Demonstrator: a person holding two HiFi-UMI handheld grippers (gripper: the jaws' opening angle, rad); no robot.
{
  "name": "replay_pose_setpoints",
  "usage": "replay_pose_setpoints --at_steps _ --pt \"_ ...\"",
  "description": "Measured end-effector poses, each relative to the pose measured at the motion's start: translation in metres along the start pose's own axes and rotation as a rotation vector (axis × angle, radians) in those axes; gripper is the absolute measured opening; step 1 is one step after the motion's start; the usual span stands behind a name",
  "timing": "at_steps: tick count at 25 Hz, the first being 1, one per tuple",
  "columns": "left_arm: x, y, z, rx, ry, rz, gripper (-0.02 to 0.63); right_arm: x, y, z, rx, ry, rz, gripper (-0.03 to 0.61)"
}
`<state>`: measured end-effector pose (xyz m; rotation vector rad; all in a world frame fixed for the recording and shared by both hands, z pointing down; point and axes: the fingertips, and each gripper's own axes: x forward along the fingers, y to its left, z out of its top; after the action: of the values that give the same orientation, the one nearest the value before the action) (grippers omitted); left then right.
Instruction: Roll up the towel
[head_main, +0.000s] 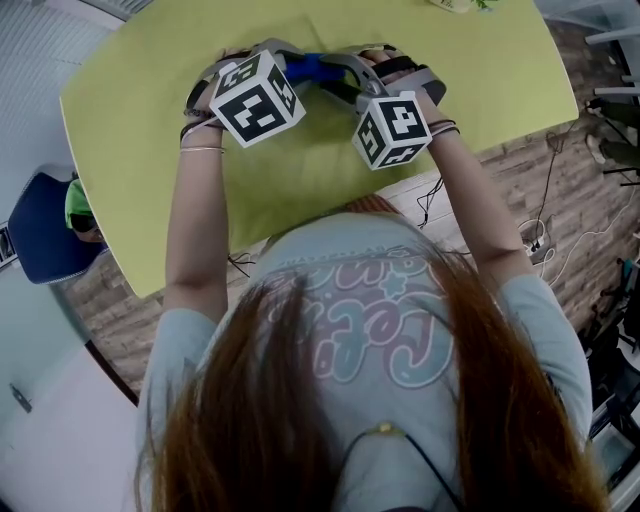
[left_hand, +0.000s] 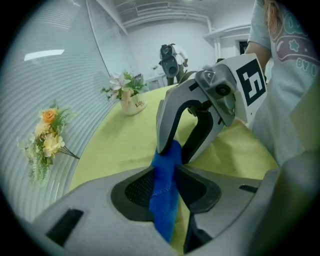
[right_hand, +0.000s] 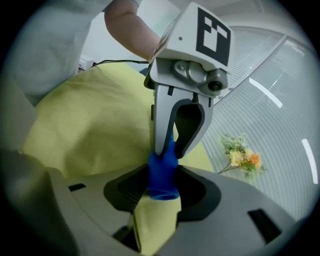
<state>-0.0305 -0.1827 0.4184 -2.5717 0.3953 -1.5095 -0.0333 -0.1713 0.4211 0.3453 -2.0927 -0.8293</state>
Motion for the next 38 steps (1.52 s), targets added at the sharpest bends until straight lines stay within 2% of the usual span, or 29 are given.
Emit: replay_pose_setpoints --at_steps 7,13,20,24,28,31,38 --pt "-0.009 0.004 0.003 0.022 -0.032 0.112 0.130 0.005 -0.004 -0.003 0.090 -0.005 0.072 0.161" --pt "-0.017 -0.004 -0.002 -0.007 -0.053 0.149 0.130 0.008 -0.008 -0.005 0.185 -0.034 0.146 0.161" --pt "-0.010 -0.005 -0.008 -0.052 -0.045 0.171 0.131 0.006 -0.009 -0.004 0.226 -0.051 0.134 0.169" --pt "-0.020 0.000 -0.002 -0.119 -0.125 0.234 0.132 0.000 -0.011 0.002 0.317 -0.113 0.107 0.192" --pt "-0.039 0.005 -0.001 -0.245 -0.249 0.303 0.149 -0.008 -0.018 0.008 0.404 -0.170 0.060 0.216" --pt "-0.051 0.003 -0.002 -0.336 -0.330 0.323 0.158 -0.011 -0.021 0.012 0.441 -0.201 0.037 0.216" --pt "-0.080 0.002 -0.003 -0.431 -0.446 0.425 0.161 -0.029 -0.028 0.021 0.544 -0.266 -0.038 0.219"
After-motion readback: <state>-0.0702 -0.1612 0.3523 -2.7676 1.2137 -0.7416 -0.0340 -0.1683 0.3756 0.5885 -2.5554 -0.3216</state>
